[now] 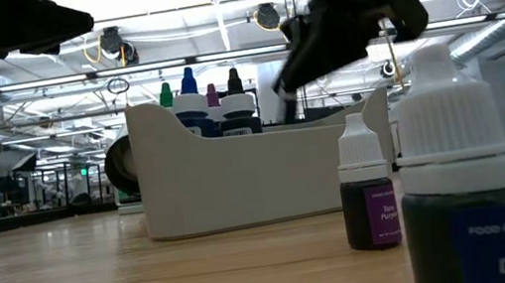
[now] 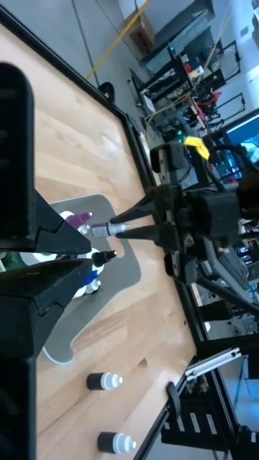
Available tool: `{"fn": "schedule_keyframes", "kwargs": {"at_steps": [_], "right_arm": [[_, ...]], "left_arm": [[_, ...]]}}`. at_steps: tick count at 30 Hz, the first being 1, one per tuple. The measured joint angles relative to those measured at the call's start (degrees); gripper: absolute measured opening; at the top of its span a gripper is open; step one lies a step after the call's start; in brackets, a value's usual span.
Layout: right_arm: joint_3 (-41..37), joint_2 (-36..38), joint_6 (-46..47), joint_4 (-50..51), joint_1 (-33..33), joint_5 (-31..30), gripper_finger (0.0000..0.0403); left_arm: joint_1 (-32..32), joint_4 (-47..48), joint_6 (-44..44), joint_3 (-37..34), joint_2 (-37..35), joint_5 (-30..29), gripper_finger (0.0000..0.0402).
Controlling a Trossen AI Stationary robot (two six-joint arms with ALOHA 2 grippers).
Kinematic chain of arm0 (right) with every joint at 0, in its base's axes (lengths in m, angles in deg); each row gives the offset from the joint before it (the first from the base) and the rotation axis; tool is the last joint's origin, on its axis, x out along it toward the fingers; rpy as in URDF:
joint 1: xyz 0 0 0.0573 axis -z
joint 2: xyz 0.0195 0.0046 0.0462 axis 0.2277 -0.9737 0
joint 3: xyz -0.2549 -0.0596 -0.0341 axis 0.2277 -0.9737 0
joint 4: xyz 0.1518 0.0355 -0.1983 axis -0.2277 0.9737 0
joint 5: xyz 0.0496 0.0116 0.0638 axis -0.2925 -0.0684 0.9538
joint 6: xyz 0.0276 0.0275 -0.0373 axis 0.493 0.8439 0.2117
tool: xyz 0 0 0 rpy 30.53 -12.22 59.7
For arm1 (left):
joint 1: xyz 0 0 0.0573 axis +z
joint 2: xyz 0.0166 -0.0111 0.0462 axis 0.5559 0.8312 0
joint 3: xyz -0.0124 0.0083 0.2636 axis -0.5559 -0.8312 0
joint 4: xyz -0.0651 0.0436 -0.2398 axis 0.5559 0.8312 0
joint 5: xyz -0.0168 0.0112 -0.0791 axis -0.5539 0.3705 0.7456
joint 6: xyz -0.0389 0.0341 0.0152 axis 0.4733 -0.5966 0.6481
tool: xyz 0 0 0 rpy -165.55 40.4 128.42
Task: Pick & Place food coloring
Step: Put the small green food coloring bottle into the gray bin
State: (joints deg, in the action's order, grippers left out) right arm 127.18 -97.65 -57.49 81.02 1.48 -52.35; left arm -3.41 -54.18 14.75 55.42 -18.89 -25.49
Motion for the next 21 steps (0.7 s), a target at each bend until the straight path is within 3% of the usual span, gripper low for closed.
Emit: {"fn": "schedule_keyframes", "kwargs": {"at_steps": [14,21], "right_arm": [[5.8,-11.0,1.5,1.2,3.2,1.4,0.0045],[6.3,-12.9,2.9,1.8,3.6,1.4,0.0052]], "left_arm": [[0.0,0.3,0.8,0.0,0.0,0.1,0.0031],[0.1,0.3,1.1,0.0,0.0,0.0,0.0031]]}}
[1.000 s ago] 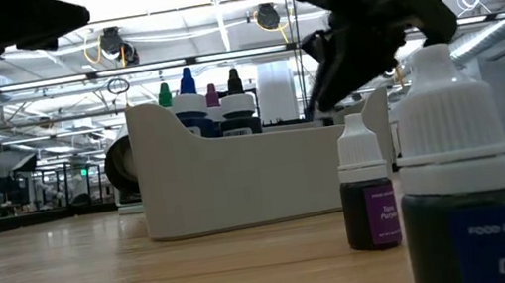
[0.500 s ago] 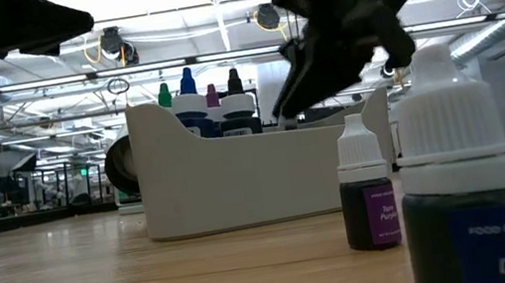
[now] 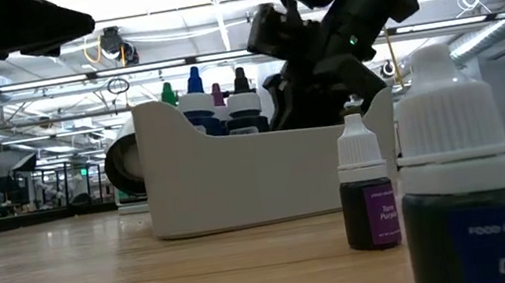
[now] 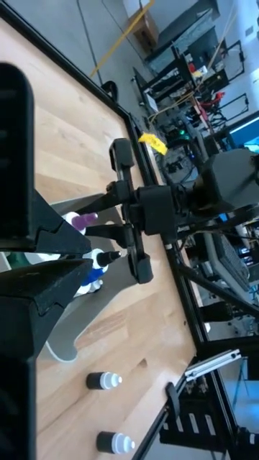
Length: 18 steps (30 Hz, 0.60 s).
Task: Pick & Place food coloring
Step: Put the small green food coloring bottle into the gray bin, then put the small purple food coloring bottle into the gray bin
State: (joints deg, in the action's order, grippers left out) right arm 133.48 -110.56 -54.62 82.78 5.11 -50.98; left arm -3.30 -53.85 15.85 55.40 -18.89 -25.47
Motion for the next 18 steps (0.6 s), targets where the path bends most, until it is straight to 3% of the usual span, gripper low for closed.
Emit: {"fn": "schedule_keyframes", "kwargs": {"at_steps": [12,18], "right_arm": [[0.0,3.2,1.8,2.8,0.5,-0.1,0.0121],[0.0,12.6,1.5,10.7,-0.4,-0.2,0.0124]], "left_arm": [[0.0,0.1,0.5,0.0,0.0,0.0,0.0031],[0.0,0.5,2.5,0.0,0.0,0.0,0.0031]]}}
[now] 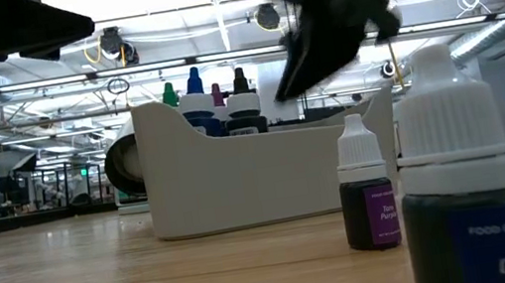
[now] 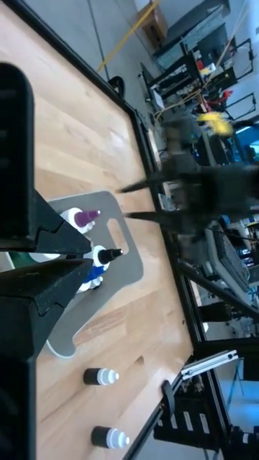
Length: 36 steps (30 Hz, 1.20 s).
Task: Pick & Place food coloring
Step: Put the small purple food coloring bottle into the gray bin
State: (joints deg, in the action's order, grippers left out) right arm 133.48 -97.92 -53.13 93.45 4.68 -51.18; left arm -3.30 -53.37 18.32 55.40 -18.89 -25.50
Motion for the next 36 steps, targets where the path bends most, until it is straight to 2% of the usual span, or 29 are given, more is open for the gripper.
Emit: {"fn": "schedule_keyframes", "kwargs": {"at_steps": [3,5,7,10,14,18,21,24,26,28,31,36], "right_arm": [[0.0,5.9,0.7,3.2,-2.9,-0.4,0.0121],[0.0,7.3,3.1,4.5,-5.6,-2.7,0.0120],[0.0,7.2,5.8,4.9,-9.0,-4.6,0.0119],[0.0,5.6,7.9,-0.1,-15.7,-4.1,0.0119],[0.0,2.3,6.7,-8.2,-24.3,-3.0,0.0118],[0.0,1.1,7.8,-12.0,-29.8,-7.4,0.0118],[-0.3,1.3,5.1,-9.4,-33.5,-9.4,0.0117],[-3.1,2.6,0.0,-8.2,-36.4,-18.5,0.0095],[-6.0,5.5,-0.3,-8.2,-36.6,-23.3,0.0069],[-9.3,10.0,0.3,-9.1,-36.0,-23.4,0.0037],[-15.7,18.6,0.1,-10.9,-35.3,-20.1,0.0006],[-27.5,35.2,-0.9,-17.7,-30.9,-9.8,0.0007]], "left_arm": [[0.0,0.0,0.9,0.0,0.0,-0.2,0.0031],[0.0,0.0,1.5,0.0,0.0,-1.3,0.0031],[0.0,-0.1,6.5,0.0,0.0,-1.7,0.0031],[-0.1,-0.1,14.2,0.0,0.0,-1.6,0.0031],[-0.6,0.0,17.1,0.0,0.0,1.2,0.0031],[-1.4,-0.1,16.9,0.0,0.0,7.2,0.0031],[-1.8,-0.1,18.3,0.0,0.0,9.0,0.0031],[-2.2,-0.1,18.5,0.0,0.0,9.2,0.0031],[-2.3,-0.2,17.2,0.0,0.0,9.2,0.0031],[-2.3,-0.3,16.8,0.0,0.0,9.2,0.0031],[-1.3,0.6,16.4,0.3,0.0,8.7,0.0031],[0.7,11.2,13.3,7.5,0.9,10.9,0.0031]]}}
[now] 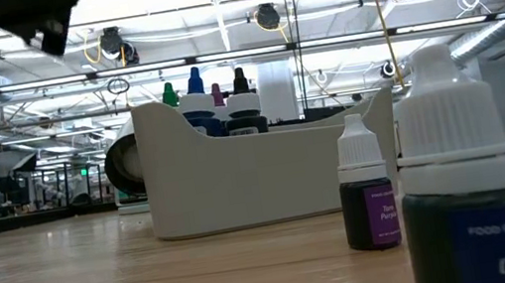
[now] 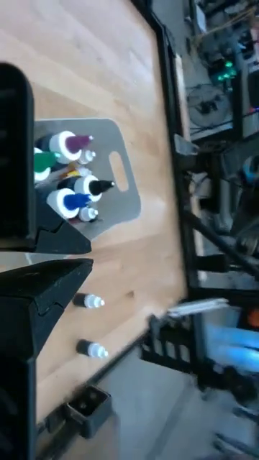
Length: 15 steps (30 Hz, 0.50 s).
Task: Pick & Place food coloring
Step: Put the small purple food coloring bottle into the gray bin
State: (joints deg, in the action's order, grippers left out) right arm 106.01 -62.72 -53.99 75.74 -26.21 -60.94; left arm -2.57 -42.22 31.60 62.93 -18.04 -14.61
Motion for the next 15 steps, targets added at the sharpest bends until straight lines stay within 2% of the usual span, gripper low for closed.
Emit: {"fn": "schedule_keyframes", "kwargs": {"at_steps": [2,5,9,15], "right_arm": [[-4.2,5.4,1.6,-0.2,2.5,0.6,0.0002],[-9.4,10.6,1.9,-6.3,6.1,1.6,0.0003],[-13.4,15.5,0.0,-8.7,9.6,10.3,0.0001],[-16.5,18.4,5.6,-8.7,13.5,11.1,0.0001]], "left_arm": [[0.8,6.9,-0.3,5.6,2.8,-0.6,0.0030],[1.7,16.1,-2.0,15.5,8.2,-0.1,0.0031],[2.8,30.4,-2.2,31.8,17.4,3.6,0.0030],[4.9,56.3,-0.6,61.2,35.9,13.3,0.0030]]}}
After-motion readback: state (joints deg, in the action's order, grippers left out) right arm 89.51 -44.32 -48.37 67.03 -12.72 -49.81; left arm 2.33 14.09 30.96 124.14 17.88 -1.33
